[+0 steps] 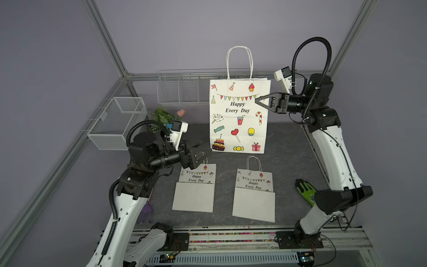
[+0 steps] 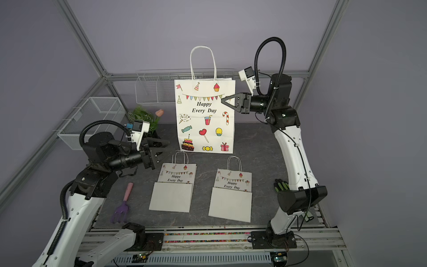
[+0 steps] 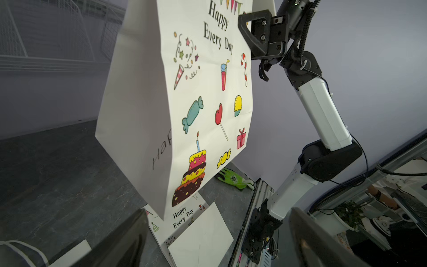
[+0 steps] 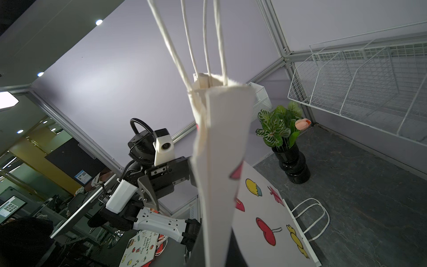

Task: Put away the paper bag
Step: Press the paper bag.

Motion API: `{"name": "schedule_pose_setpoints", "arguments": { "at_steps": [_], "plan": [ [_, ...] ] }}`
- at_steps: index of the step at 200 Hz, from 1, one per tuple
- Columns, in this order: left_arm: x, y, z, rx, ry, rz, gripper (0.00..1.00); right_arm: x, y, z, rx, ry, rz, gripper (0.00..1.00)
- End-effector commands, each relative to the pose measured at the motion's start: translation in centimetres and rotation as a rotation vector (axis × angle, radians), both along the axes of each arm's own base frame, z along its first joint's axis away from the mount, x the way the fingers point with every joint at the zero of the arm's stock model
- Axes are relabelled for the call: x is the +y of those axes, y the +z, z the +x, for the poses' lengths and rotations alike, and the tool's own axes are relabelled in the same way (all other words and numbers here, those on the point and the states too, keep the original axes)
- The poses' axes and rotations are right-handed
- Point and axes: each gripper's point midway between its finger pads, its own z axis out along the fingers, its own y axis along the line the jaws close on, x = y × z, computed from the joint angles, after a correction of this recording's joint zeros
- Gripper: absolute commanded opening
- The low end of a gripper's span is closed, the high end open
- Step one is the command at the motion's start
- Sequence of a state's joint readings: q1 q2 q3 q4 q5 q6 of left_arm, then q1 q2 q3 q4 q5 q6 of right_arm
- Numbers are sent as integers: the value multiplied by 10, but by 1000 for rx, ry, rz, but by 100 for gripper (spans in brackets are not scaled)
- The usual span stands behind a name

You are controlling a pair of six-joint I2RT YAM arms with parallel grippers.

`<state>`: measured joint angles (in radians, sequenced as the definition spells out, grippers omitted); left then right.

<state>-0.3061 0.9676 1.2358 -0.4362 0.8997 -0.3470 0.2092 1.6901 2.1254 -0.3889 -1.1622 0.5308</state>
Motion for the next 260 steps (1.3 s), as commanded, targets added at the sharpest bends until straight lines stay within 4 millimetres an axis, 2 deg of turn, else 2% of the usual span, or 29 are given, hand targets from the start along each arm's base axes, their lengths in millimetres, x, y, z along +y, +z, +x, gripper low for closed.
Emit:
{"name": "schedule_pose_setpoints", "arguments": {
  "at_steps": [1,46,67,102,154,198,260],
  "plan": [
    [-8,5,-1,21,-63,-64,97,-5,12,-15,-71,-29,0,7],
    [-15,12,7,10,-50,-94,96,-5,6,-19,-69,-35,3,7],
    [-29,13,1,10,-88,-79,89,-4,0,-15,-60,-45,-3,7],
    [-50,-3,-4,29,-133,-2,78,-5,0,-13,-61,-63,-8,7],
    [-48,-11,-1,36,-105,27,74,-7,8,-17,-85,-77,-7,7],
    [-50,-28,5,69,-86,73,72,-10,14,-18,-100,-102,-1,7],
    [-58,-37,10,73,-87,93,53,-10,24,-23,-103,-94,28,7]
  ]
}}
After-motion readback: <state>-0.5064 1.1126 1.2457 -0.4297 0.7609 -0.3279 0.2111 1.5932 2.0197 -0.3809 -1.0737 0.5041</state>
